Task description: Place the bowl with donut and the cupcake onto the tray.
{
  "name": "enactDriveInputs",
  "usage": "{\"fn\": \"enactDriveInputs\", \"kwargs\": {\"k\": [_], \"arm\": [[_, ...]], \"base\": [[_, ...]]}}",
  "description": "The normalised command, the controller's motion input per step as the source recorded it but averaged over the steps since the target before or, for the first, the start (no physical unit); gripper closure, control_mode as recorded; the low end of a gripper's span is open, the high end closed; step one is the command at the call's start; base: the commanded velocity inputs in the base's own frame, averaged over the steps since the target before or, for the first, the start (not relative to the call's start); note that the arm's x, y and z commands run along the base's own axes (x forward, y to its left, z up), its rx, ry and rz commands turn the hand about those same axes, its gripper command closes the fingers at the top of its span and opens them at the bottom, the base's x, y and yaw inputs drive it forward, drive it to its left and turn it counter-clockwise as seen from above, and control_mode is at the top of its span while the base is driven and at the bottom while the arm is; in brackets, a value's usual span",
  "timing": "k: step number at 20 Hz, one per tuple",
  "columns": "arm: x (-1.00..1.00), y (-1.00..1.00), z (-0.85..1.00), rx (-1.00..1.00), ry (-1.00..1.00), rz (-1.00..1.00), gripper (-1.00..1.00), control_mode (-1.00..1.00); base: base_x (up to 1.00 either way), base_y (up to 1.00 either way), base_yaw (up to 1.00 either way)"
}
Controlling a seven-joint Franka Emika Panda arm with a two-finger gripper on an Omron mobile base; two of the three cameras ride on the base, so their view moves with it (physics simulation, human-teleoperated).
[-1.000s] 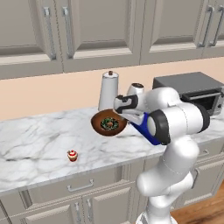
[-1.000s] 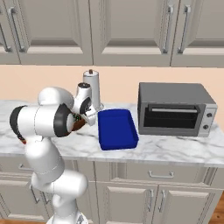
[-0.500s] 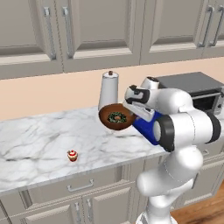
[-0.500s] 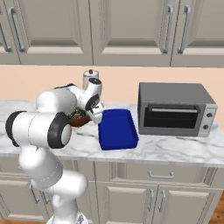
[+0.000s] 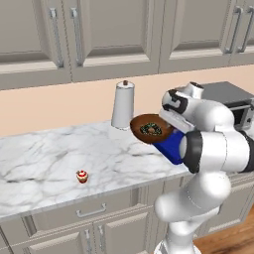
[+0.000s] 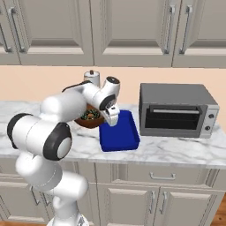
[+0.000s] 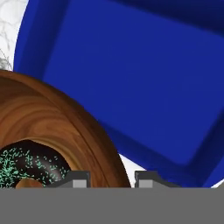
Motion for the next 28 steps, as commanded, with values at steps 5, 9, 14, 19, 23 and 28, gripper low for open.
{"fn": "enactDriveInputs", "kwargs": {"k": [5,9,14,19,23,28], "arm": [[0.38,-0.57,0.08,0.04,0.00,0.00,1.00,-1.00],[0.50,-0.51,-0.16,0.05,-0.01,0.00,1.00,-1.00],[0.52,-0.26,-0.18,0.00,0.00,-0.02,1.00,-1.00],[0.50,-0.10,-0.23,-0.05,0.00,-0.08,1.00,-1.00],[0.18,-0.11,-0.32,-0.06,0.00,-0.14,1.00,-1.00],[0.00,-0.04,-0.34,0.00,0.00,-0.10,1.00,-1.00]], "base": [[0.00,0.00,0.00],[0.00,0.00,0.00],[0.00,0.00,0.00],[0.00,0.00,0.00],[0.00,0.00,0.00],[0.00,0.00,0.00]]}}
